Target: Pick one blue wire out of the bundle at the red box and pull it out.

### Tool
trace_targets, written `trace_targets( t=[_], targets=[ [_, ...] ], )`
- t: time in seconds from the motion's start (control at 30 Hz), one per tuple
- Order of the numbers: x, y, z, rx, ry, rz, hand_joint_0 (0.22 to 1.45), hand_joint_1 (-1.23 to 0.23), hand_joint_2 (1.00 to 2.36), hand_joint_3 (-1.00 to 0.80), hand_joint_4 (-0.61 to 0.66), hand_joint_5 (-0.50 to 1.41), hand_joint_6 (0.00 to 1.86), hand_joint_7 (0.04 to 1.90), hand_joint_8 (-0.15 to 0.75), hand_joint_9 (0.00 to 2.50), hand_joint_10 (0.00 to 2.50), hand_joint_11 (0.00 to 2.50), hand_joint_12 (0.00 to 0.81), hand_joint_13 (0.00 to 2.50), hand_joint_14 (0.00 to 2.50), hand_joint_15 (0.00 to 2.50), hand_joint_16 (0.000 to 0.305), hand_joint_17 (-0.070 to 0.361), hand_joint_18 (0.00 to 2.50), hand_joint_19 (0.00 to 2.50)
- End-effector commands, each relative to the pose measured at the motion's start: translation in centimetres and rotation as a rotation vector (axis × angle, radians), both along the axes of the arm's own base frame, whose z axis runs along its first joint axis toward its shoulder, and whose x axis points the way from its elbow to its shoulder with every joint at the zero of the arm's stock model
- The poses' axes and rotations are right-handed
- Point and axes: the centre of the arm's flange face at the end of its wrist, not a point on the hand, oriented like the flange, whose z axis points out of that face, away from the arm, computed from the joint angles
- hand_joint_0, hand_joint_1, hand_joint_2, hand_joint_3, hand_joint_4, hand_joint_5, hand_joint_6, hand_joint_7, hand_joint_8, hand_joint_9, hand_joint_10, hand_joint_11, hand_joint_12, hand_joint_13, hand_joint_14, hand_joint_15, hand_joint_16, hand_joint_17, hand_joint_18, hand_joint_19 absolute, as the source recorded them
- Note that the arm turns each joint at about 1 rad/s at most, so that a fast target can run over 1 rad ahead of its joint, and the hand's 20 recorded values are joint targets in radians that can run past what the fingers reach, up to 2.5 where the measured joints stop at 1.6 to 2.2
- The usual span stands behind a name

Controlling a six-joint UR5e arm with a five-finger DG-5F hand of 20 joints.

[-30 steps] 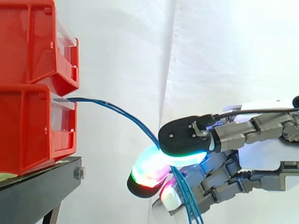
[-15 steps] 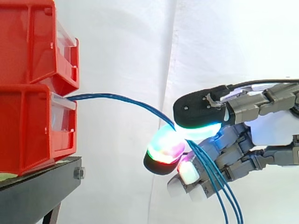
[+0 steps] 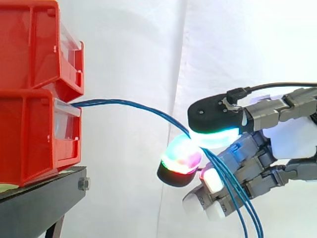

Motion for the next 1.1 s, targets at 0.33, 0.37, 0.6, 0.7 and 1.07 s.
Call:
trace_targets(
  t=[0.33, 0.37, 0.6, 0.7, 1.07],
  targets=[
    [-0.42, -0.08, 0.86, 0.021, 0.068, -0.005, 0.58, -0.68, 1.02, -0.28, 0.16, -0.07, 0.72, 1.04, 0.225, 1.01, 0.02, 0.50, 0.348, 0.64, 0.02, 0.39, 0.058, 0.130, 0.39, 0.51],
    [-0.43, -0.09, 0.97, 0.024, 0.065, -0.005, 0.58, -0.67, 1.02, -0.27, 0.15, -0.06, 0.69, 1.08, 0.225, 1.01, 0.02, 0.49, 0.349, 0.64, 0.02, 0.39, 0.058, 0.130, 0.39, 0.52],
    [-0.45, -0.09, 0.96, 0.038, 0.061, -0.007, 0.60, -0.61, 1.02, -0.25, 0.19, -0.03, 0.53, 1.37, 0.213, 1.04, 0.02, 0.46, 0.343, 0.65, 0.02, 0.39, 0.057, 0.129, 0.40, 0.53],
    [-0.43, -0.09, 0.85, 0.038, 0.062, -0.007, 0.60, -0.60, 1.02, -0.25, 0.19, -0.02, 0.51, 1.41, 0.214, 1.04, 0.02, 0.47, 0.343, 0.65, 0.02, 0.39, 0.057, 0.128, 0.39, 0.53],
    [-0.42, -0.08, 0.86, 0.037, 0.061, -0.007, 0.53, -0.58, 1.01, -0.40, 0.22, -0.04, 0.50, 1.29, 0.234, 1.01, 0.02, 0.48, 0.361, 0.65, 0.02, 0.40, 0.060, 0.136, 0.39, 0.52]
  ],
)
